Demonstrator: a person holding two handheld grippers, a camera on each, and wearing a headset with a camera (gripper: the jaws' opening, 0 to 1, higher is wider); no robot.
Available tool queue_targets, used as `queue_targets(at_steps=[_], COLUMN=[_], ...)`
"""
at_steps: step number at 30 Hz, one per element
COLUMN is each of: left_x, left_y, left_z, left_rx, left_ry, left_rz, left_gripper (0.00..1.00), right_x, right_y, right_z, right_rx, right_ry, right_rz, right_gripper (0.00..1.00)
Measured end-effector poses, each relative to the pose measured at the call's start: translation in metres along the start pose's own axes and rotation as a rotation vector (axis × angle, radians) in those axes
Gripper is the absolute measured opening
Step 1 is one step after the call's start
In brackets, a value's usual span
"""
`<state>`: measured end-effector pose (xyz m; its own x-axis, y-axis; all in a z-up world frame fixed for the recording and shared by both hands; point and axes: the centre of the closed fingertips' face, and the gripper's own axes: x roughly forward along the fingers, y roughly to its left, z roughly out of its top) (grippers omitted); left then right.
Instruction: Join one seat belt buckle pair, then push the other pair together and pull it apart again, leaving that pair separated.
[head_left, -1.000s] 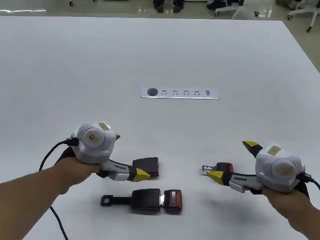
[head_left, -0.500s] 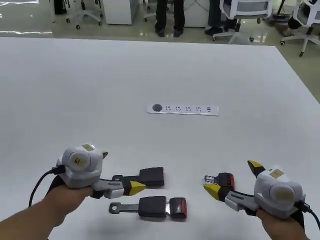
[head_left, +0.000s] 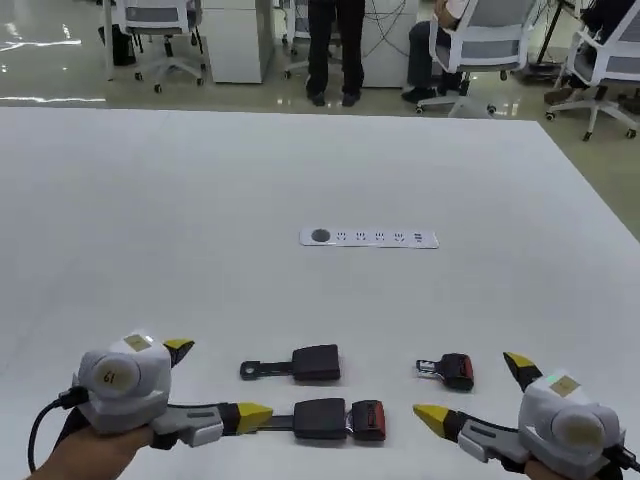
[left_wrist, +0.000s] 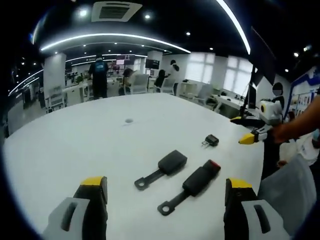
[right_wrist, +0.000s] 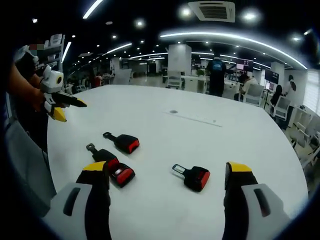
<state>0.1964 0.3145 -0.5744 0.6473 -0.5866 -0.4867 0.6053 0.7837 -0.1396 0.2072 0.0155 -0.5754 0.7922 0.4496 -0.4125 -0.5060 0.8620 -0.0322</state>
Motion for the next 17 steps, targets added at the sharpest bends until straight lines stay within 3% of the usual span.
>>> queue_targets(at_steps=[1,3,5,7,10,13,14,17], left_x=[-0.004,-0.017,-0.026,-0.033,-0.048,-0.056,-0.06,-0.065], left_y=[0.0,-0.013,-0.013,-0.006,-0.021,-0.018,-0.024,-0.024], left_z=[-0.003,-0.005,-0.012,-0.023,-0.018,-0.023,-0.021,-0.023], left_rx=[0.0,0.009,0.009,-0.001,-0.007,-0.004,-0.004,0.01], left_ry=[0.0,0.004,0.002,-0.001,-0.012,-0.024,-0.028,-0.03], left_rz=[0.0,-0.001,-0.001,0.004,0.012,0.017,0.016,0.018], left_gripper=[1.0,1.0,1.0,1.0,1.0,1.0,1.0,1.0], right_x=[-0.002,-0.009,-0.016,-0.019,-0.029,-0.037,-0.039,-0.046], right_y=[0.001,0.006,0.009,0.008,0.012,0.015,0.015,0.018], right_z=[-0.002,-0.002,0.0,-0.002,-0.003,-0.008,-0.01,-0.014], right_rx=[-0.006,-0.017,-0.014,-0.026,-0.017,-0.003,-0.003,0.001], right_ry=[-0.001,-0.002,-0.014,-0.006,-0.023,-0.025,-0.023,-0.022], right_rz=[0.002,0.003,0.002,-0.009,-0.013,-0.015,-0.016,-0.024], right_gripper=[0.97,0.98,0.99,0.99,1.0,1.0,1.0,1.0])
